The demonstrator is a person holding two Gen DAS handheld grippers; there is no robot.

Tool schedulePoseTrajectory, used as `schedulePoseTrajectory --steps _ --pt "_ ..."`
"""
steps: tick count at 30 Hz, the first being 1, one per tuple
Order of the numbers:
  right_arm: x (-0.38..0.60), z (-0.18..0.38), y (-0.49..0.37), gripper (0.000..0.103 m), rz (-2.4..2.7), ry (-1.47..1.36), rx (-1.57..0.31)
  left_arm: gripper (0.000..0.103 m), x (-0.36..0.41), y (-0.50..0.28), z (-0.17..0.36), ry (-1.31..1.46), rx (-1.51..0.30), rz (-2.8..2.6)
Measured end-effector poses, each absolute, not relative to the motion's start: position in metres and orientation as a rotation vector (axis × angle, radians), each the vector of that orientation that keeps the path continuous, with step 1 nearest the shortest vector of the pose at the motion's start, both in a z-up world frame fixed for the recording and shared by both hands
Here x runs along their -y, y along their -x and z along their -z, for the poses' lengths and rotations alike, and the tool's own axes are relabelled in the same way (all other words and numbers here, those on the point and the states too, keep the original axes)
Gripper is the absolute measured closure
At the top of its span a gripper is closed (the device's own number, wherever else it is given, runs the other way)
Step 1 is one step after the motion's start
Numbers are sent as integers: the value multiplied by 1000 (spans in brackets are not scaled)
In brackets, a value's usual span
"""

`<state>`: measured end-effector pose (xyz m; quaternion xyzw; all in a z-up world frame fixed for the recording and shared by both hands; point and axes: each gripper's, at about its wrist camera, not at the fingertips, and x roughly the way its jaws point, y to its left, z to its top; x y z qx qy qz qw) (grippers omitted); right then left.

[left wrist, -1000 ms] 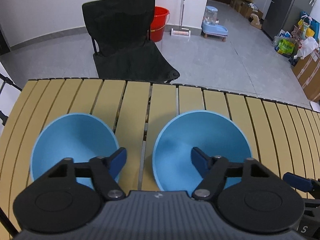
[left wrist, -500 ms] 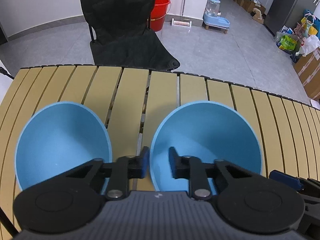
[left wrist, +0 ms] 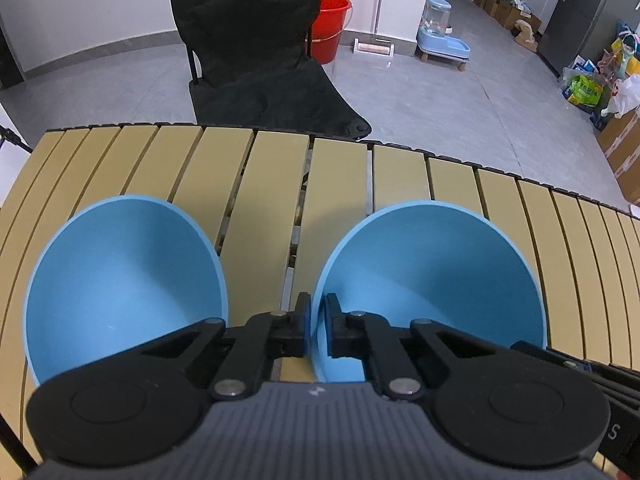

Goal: Organize plates and bowls
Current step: 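Close the left gripper on one bowl rim while the right grips another bowl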

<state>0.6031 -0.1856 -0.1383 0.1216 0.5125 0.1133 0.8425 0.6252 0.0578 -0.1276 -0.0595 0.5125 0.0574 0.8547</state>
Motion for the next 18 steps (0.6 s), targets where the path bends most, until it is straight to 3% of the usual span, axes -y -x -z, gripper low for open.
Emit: schedulePoseTrajectory --steps 18 --pt "189 132 -595 94 -225 -252 -1073 95 -54 -620 122 107 -1066 -113"
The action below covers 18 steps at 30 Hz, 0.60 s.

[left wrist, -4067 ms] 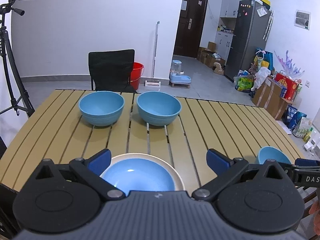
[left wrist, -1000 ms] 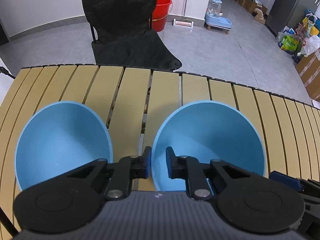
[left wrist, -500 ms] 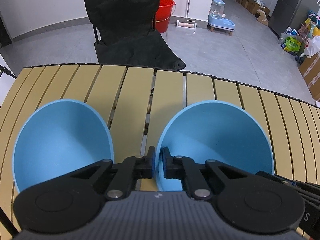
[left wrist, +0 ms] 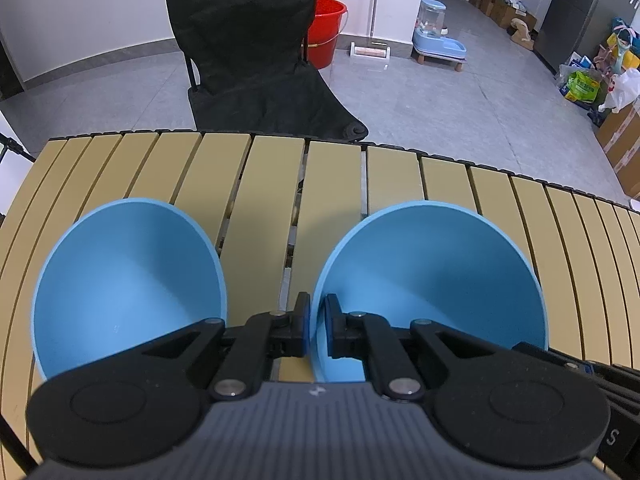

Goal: Organize plates and bowls
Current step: 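Lift both light-blue bowls and carry them toward the other bowls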

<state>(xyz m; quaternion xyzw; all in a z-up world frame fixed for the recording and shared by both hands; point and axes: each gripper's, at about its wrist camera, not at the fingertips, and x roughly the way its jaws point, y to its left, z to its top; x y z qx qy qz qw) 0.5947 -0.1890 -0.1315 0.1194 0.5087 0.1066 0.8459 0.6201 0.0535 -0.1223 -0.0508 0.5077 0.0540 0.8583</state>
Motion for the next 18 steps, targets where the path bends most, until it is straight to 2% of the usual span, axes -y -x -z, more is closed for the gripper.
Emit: schedulePoseTrajectory --steps 18 --pt "200 107 -573 94 -210 -265 -1045 95 -43 -588 94 105 -1036 -97"
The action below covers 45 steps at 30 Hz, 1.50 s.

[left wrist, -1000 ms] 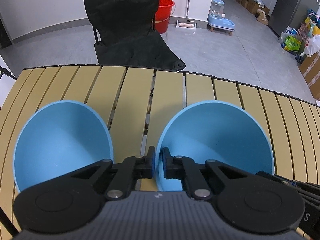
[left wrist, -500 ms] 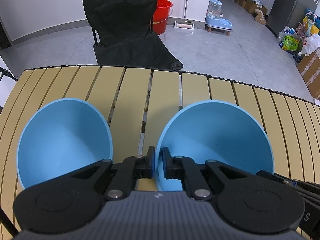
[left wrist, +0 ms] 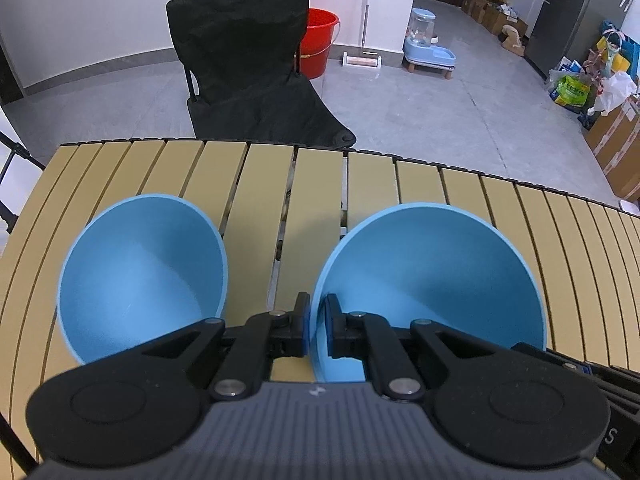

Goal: Organize plates and bowls
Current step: 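Lift both light-blue bowls and carry them toward the other bowls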

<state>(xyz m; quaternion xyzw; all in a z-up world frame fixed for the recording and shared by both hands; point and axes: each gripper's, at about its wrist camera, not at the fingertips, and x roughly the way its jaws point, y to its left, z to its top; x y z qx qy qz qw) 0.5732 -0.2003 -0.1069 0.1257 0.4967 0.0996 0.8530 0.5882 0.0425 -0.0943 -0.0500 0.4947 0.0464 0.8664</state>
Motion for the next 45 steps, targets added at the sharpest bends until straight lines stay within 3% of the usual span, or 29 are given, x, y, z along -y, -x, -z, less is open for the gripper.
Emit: schedulePoseTrajectory --steps 45 --pt "244 47 -452 94 -169 -292 -937 95 20 -434 7 79 -936 -42"
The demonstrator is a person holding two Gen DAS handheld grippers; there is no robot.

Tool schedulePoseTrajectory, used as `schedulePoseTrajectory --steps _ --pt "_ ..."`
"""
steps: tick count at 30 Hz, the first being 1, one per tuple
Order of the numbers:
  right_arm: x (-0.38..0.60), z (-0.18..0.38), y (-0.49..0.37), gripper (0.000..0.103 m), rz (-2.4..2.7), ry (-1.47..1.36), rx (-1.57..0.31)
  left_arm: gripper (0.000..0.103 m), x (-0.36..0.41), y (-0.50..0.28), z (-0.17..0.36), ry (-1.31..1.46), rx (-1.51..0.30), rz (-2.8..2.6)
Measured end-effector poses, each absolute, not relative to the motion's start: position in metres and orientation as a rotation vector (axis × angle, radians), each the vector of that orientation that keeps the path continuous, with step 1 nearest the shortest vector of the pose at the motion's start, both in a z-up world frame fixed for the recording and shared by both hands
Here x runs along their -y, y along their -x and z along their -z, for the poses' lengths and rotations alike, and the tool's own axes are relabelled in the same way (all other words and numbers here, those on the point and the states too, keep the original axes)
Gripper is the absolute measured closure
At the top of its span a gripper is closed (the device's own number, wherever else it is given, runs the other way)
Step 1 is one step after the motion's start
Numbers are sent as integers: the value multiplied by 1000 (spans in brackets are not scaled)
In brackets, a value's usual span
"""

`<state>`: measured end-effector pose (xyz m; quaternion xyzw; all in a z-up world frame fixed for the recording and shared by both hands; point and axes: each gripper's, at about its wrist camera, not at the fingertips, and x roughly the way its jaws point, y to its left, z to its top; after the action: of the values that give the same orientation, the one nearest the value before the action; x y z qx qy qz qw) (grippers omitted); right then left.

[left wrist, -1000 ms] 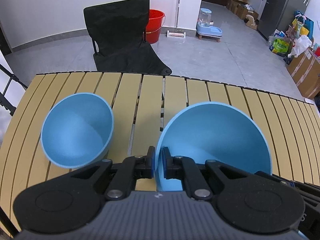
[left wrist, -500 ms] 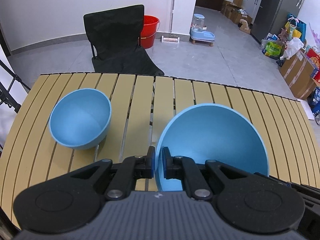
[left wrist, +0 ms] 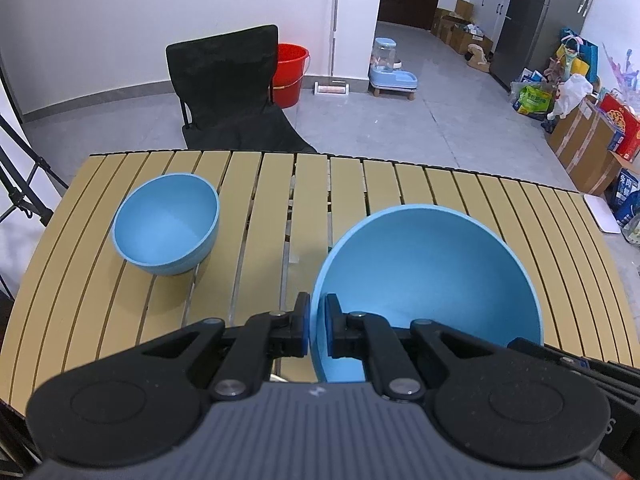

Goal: Organize plates and bowls
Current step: 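Lift both light-blue bowls and carry them toward the other bowls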

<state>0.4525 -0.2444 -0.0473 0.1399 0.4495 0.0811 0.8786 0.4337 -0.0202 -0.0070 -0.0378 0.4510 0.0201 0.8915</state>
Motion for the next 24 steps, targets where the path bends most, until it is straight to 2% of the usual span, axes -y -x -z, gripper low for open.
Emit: schedulePoseTrajectory --steps 24 --pt "298 29 -368 94 -125 -315 -889 95 66 -368 -10 71 -921 1"
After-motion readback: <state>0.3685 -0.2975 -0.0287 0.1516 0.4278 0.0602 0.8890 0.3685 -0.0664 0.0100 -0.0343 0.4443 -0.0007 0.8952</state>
